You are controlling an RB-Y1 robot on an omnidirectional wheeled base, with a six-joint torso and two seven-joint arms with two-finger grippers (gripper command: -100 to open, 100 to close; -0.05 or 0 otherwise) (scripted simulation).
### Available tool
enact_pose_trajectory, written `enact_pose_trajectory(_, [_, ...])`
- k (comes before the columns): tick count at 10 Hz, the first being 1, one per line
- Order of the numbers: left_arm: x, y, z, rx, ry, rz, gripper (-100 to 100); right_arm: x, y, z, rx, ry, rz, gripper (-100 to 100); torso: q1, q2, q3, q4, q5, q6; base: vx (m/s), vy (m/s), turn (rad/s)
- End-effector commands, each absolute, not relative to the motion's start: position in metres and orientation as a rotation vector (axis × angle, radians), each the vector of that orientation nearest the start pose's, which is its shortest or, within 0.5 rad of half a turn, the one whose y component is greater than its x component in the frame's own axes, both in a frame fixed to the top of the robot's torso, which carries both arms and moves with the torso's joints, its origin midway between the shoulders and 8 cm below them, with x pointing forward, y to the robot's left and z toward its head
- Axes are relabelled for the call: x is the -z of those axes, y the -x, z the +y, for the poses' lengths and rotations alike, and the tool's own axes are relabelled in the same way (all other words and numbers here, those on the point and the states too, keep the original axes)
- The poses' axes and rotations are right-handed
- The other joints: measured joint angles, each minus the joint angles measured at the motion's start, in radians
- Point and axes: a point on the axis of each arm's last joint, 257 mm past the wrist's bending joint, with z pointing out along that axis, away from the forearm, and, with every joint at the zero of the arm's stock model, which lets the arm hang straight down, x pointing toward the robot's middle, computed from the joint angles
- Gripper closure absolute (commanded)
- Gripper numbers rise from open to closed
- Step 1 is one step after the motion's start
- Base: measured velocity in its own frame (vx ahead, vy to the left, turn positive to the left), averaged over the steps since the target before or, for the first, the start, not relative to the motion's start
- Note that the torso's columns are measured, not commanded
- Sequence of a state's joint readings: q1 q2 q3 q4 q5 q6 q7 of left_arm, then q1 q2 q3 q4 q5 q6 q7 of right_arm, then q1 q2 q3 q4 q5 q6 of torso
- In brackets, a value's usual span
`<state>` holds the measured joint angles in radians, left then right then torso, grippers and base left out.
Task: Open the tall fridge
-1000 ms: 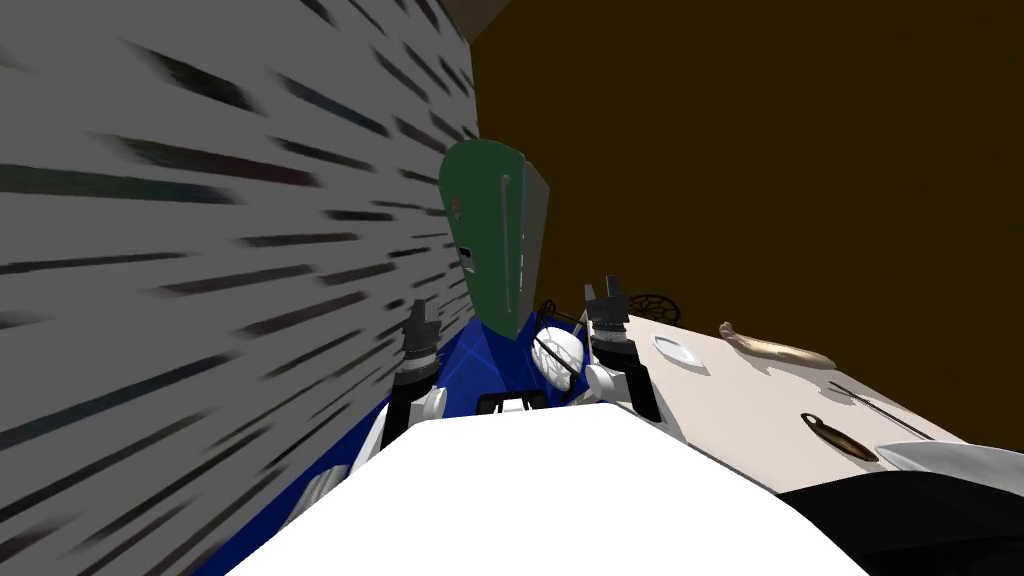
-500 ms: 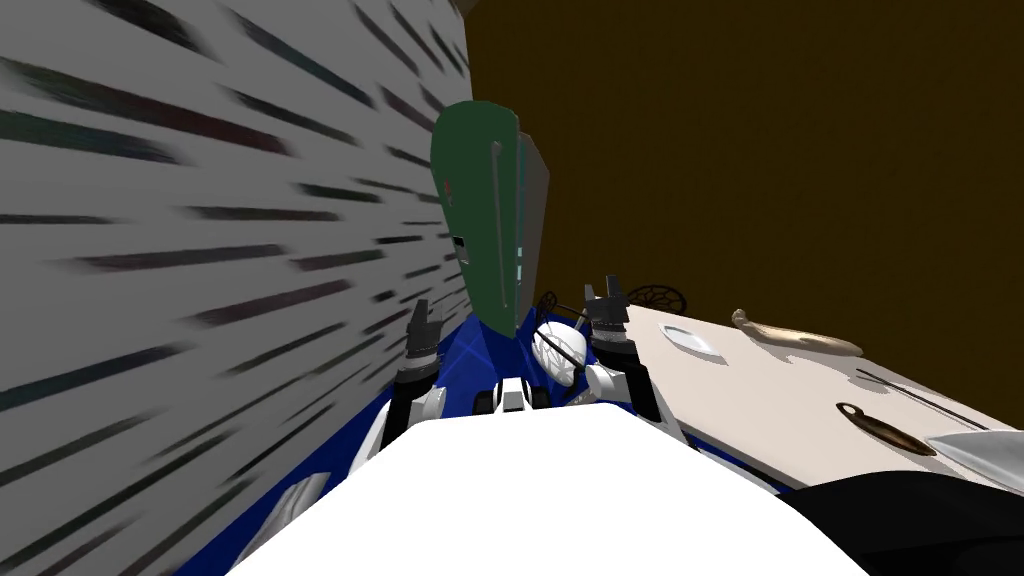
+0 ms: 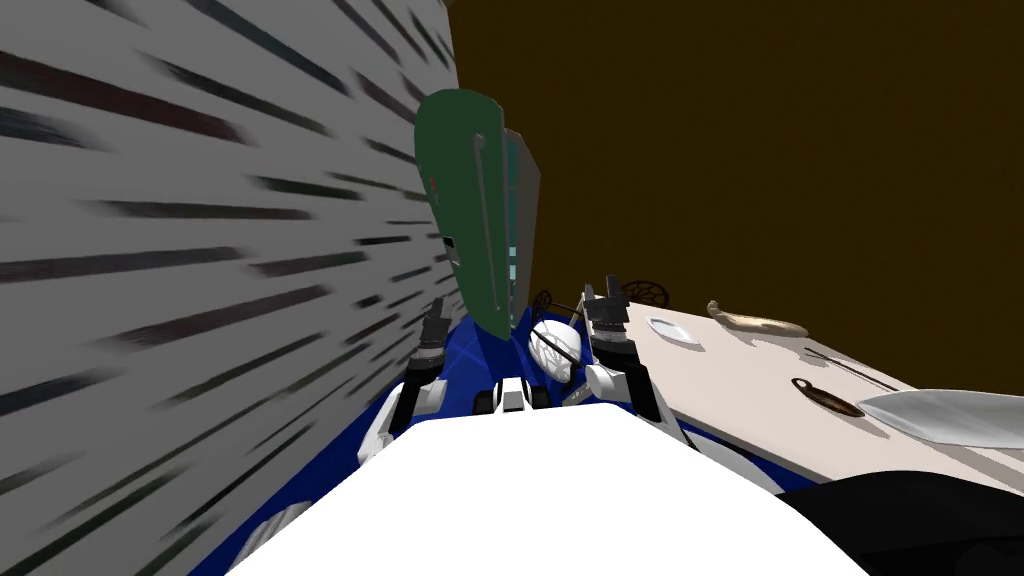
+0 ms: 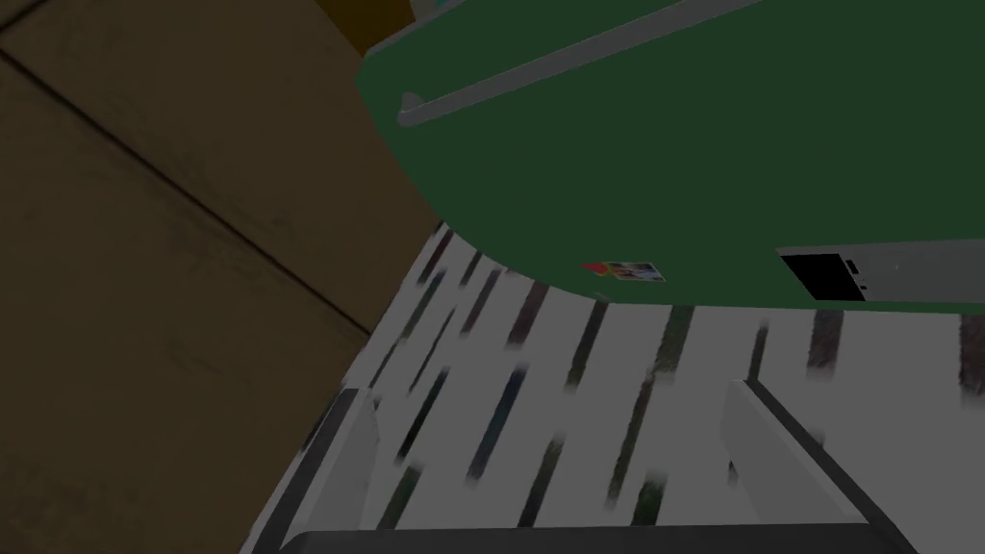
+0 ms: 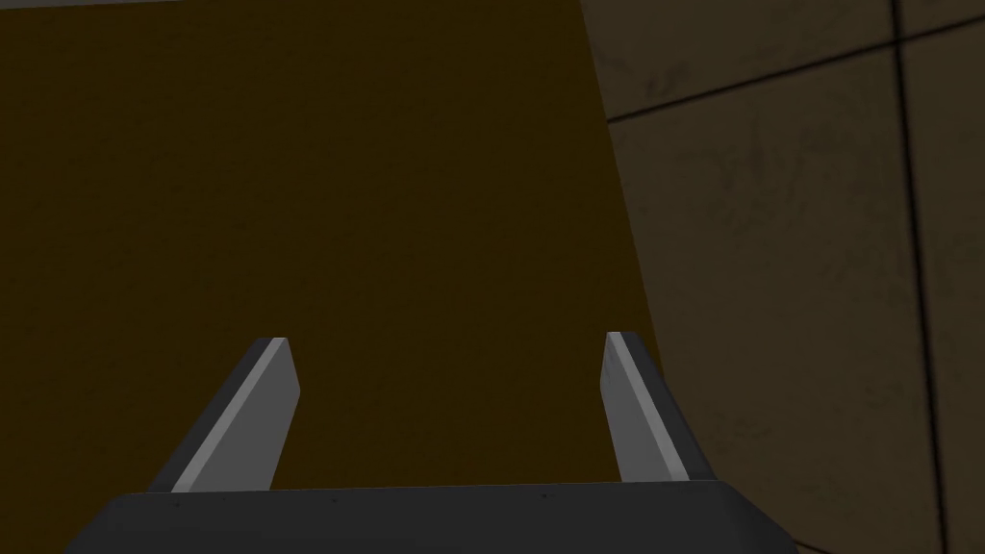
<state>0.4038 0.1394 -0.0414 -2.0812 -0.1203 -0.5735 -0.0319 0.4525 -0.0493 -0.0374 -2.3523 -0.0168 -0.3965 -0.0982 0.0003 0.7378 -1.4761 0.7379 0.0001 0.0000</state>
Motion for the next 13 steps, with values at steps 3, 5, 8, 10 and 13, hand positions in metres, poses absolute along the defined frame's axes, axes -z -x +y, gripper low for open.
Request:
enact_pose_trajectory(3, [0.043,-0.415,0.23,1.281,0.47,0.918,-100,-0.053,-0.347,-0.282,-1.388,-0.656,0.606,0,-0.001,0.0,0.0,0.0,0.0,0.0,0.012,0.019,-0.132])
enact_pose_trajectory(5, [0.051,-0.429,0.229,1.285,0.471,0.944,-100,-0.053,-0.347,-0.282,-1.388,-0.656,0.606,0,0.0,0.0,0.0,0.0,0.0,-0.001,0.008,0.021,-0.101])
enact_pose_trajectory(8, [0.057,-0.452,0.227,1.292,0.464,0.982,-100,-0.053,-0.348,-0.282,-1.388,-0.656,0.606,0,0.0,0.0,0.0,0.0,0.0,0.0,0.008,0.021,-0.151])
enact_pose_trajectory(10, [0.066,-0.468,0.227,1.289,0.472,1.012,-100,-0.053,-0.347,-0.282,-1.388,-0.656,0.606,0,0.0,0.0,0.0,0.0,0.0,-0.001,0.011,0.02,-0.097])
enact_pose_trajectory(13, [0.074,-0.495,0.229,1.282,0.472,1.058,-100,-0.053,-0.347,-0.282,-1.388,-0.656,0.606,0,0.0,0.0,0.0,0.0,0.0,0.0,0.011,0.023,-0.182])
